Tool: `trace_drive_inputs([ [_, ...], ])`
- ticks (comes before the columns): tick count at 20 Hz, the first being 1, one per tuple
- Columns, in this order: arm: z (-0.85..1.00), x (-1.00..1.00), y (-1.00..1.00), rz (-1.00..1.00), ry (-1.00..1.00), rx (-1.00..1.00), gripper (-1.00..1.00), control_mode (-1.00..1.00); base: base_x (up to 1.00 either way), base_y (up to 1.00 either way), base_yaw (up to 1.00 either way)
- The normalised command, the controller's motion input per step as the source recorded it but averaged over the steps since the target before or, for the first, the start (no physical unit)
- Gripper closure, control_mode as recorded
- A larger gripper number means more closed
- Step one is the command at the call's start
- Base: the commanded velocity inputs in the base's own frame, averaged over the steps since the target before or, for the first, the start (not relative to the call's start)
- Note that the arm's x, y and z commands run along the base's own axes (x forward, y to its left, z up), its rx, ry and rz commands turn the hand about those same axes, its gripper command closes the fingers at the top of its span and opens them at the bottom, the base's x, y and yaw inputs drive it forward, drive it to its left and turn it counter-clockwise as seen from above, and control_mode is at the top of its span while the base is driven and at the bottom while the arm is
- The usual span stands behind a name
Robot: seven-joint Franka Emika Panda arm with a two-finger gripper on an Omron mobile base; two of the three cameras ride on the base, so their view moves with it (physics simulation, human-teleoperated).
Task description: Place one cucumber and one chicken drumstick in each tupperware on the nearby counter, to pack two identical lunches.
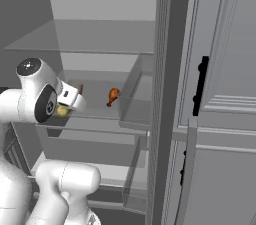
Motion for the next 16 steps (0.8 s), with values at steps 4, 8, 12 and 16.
trace_drive_inputs([
  [4,0.32,-0.88,-0.01,0.00,0.06,0.00,1.00,-1.00,0.00,0.00,0.00],
  [8,0.01,-1.00,0.00,0.00,-0.11,-0.05,1.00,-1.00,0.00,0.00,0.00],
  [12,0.00,-0.71,-0.07,0.00,-0.01,-0.05,1.00,-1.00,0.00,0.00,0.00],
  [16,0.00,-0.20,-0.23,0.03,0.05,0.00,1.00,-1.00,0.00,0.00,0.00],
])
